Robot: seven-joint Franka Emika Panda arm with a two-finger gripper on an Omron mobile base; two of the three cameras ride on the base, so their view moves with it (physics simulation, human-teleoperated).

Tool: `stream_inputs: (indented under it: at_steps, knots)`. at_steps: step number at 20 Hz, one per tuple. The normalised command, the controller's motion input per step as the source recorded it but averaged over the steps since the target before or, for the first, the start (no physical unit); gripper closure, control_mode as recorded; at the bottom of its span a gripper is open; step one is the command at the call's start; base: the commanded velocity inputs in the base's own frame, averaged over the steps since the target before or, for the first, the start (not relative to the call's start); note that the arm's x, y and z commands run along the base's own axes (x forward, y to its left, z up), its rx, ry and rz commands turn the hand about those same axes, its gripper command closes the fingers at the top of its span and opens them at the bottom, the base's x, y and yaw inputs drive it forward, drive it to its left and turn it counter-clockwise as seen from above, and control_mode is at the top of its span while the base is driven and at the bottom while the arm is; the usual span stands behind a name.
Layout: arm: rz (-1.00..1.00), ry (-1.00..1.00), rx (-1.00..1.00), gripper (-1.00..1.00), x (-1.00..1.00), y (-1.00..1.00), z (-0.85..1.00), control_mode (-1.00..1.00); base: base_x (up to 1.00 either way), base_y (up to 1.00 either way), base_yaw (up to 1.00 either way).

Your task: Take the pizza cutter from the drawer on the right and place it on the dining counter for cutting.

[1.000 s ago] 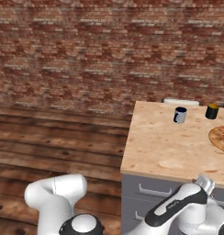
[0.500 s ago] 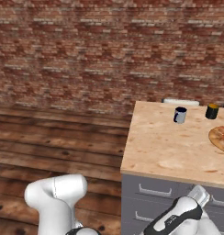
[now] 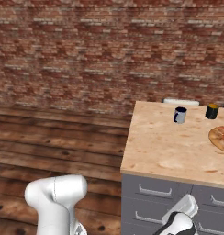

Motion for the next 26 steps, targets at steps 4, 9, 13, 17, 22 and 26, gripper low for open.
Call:
stream_inputs:
  at_steps: [4,9,13,17,22,26]
  knots:
    - [0.01,-0.15,-0.10,-1.00,0.00,0.32,-0.48,-1.00,0.00,0.00,0.00]
    - [0.00,-0.14,-0.16,-1.00,0.00,0.38,-0.39,-1.00,0.00,0.00,0.00]
    - [0.00,-0.05,-0.15,-1.00,0.00,0.23,-0.22,-1.00,0.00,0.00,0.00]
    - [0.00,0.00,-0.11,-1.00,0.07,0.01,-0.01,-1.00,0.00,0.00,0.00]
    - [-0.01,0.00,-0.14,-1.00,0.20,0.00,0.00,-1.00,0.00,0.00,0.00]
    - [0.00,0.00,-0.11,-1.00,0.17,0.00,-0.06,-1.00,0.00,0.00,0.00]
